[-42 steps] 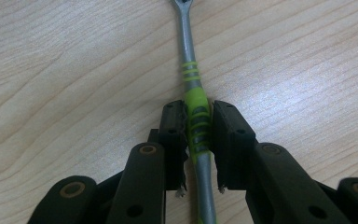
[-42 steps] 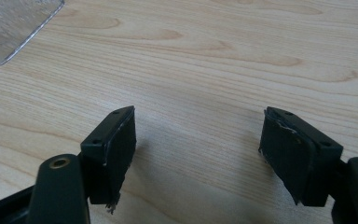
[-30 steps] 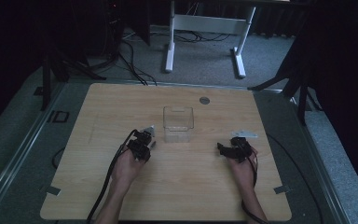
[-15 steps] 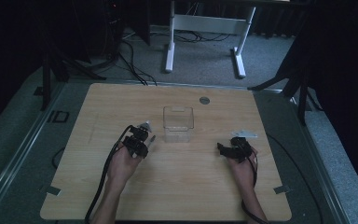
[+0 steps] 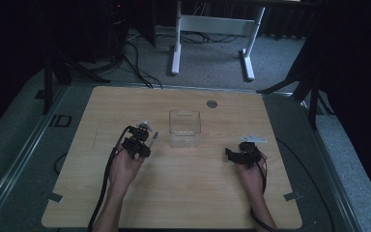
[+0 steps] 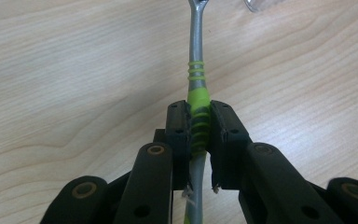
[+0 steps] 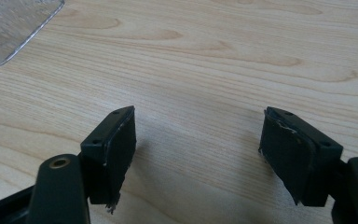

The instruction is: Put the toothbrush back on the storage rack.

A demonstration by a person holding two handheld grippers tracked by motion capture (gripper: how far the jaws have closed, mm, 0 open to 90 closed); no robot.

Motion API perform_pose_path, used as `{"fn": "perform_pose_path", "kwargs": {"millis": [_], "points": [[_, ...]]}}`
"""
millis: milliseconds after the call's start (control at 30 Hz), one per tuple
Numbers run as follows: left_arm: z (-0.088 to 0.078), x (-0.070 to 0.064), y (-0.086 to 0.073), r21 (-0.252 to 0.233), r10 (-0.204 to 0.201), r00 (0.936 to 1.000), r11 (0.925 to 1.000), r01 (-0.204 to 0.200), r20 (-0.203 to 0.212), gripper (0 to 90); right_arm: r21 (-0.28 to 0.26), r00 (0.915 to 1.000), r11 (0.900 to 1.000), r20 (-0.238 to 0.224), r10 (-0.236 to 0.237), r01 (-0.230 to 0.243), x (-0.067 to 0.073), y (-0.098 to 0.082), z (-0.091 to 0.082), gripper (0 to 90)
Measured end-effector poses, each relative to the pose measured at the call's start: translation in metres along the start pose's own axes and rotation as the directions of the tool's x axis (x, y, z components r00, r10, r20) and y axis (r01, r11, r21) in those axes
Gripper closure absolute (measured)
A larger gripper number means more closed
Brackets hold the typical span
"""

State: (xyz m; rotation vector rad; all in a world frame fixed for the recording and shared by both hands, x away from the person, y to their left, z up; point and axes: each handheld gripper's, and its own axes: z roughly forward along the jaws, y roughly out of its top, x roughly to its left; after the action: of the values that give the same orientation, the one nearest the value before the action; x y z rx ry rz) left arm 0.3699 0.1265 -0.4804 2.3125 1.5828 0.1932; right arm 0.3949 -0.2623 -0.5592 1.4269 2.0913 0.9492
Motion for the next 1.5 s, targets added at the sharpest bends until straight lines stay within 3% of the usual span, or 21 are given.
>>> {"fn": "perform_pose_path", "kwargs": {"millis": [100,300,433,700,833,900,933,1333,1500], "points": [[0.0,0.001,0.0,-0.006,0.003,1.0,1.0,-0.003,-0.005,78.9,0.0,1.0,1.0,0.0,0.0,0.0,0.0,0.0,0.0,26.7],[-0.007,0.002,-0.001,-0.07,-0.01,0.9995,0.9975,0.008,-0.03,78.9,0.0,1.0,1.0,-0.001,0.0,0.0,0.0,0.0,0.0,26.7],[-0.012,0.003,-0.001,-0.117,-0.02,0.999,0.993,0.015,-0.041,78.9,0.0,1.0,1.0,-0.001,0.001,-0.001,0.0,0.0,0.0,26.7],[-0.018,0.004,-0.001,-0.164,-0.017,0.9987,0.9864,0.009,-0.047,78.9,0.0,1.0,1.0,-0.001,0.001,-0.001,0.0,0.0,0.0,26.7],[-0.023,0.002,-0.002,-0.219,-0.006,0.9982,0.9757,-0.007,-0.06,78.9,0.0,1.0,1.0,-0.001,0.001,-0.001,0.0,0.0,0.0,26.7],[-0.023,0.002,-0.002,-0.219,-0.006,0.9982,0.9757,-0.007,-0.06,78.9,0.0,1.0,1.0,-0.001,0.001,-0.001,0.0,0.0,0.0,26.7],[-0.026,0.001,-0.001,-0.241,-0.008,0.9981,0.9704,-0.007,-0.062,78.9,0.0,1.0,1.0,-0.001,0.001,-0.001,0.0,0.0,0.0,26.7],[-0.032,0.002,0.0,-0.282,-0.008,0.9973,0.9593,-0.013,-0.073,78.8,0.0,1.0,1.0,-0.001,0.001,-0.001,0.0,0.0,0.0,26.7],[-0.037,0.001,-0.001,-0.331,-0.012,0.9966,0.9435,-0.015,-0.081,78.8,0.0,1.0,1.0,0.0,0.0,0.0,0.0,0.0,0.0,26.7]]}}
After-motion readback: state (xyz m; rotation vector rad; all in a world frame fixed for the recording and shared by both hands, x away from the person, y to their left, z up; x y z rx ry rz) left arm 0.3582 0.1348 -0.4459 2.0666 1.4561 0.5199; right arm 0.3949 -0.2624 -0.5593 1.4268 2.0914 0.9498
